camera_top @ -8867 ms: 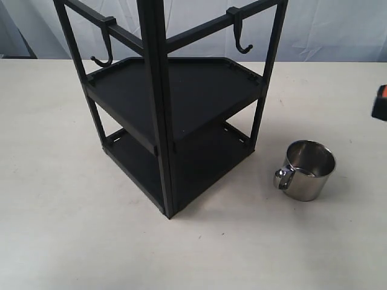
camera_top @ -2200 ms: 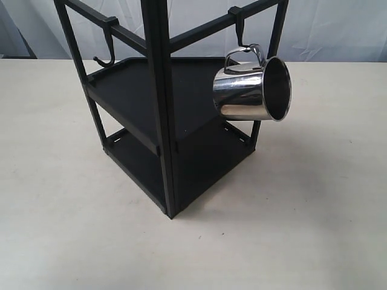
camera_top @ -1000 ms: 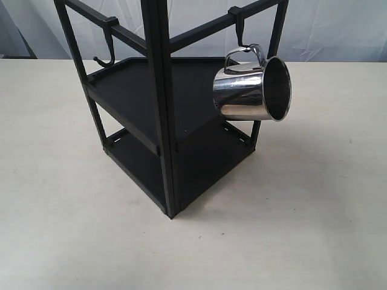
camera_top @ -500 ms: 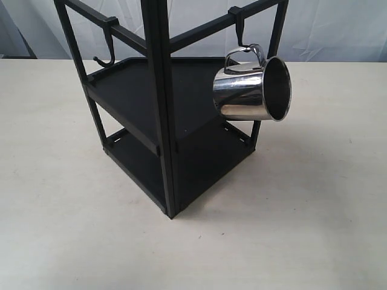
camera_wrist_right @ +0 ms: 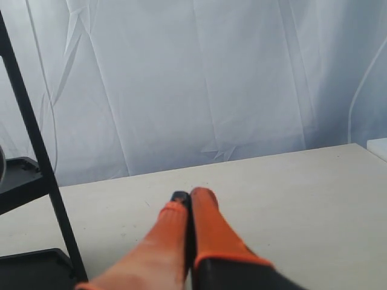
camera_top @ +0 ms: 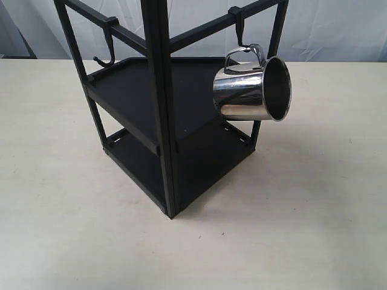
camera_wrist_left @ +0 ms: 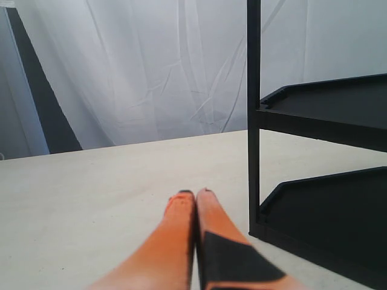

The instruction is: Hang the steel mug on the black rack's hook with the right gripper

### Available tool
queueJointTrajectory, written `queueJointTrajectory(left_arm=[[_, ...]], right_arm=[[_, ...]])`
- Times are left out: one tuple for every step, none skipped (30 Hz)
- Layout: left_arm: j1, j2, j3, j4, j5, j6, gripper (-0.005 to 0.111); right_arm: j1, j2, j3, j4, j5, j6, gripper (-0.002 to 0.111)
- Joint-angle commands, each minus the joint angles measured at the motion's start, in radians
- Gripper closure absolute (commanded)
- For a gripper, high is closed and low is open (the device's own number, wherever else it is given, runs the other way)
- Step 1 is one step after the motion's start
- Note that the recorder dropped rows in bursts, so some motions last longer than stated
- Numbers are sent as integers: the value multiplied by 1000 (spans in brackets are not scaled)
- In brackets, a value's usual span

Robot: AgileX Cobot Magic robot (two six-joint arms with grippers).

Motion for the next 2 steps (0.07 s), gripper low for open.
queueJointTrajectory(left_arm=[[-5, -5, 0, 8, -5, -2, 105], [-5, -5, 0, 8, -5, -2, 105]], right_arm=[[2, -7, 4, -2, -11, -4, 108], [2, -7, 4, -2, -14, -4, 108]])
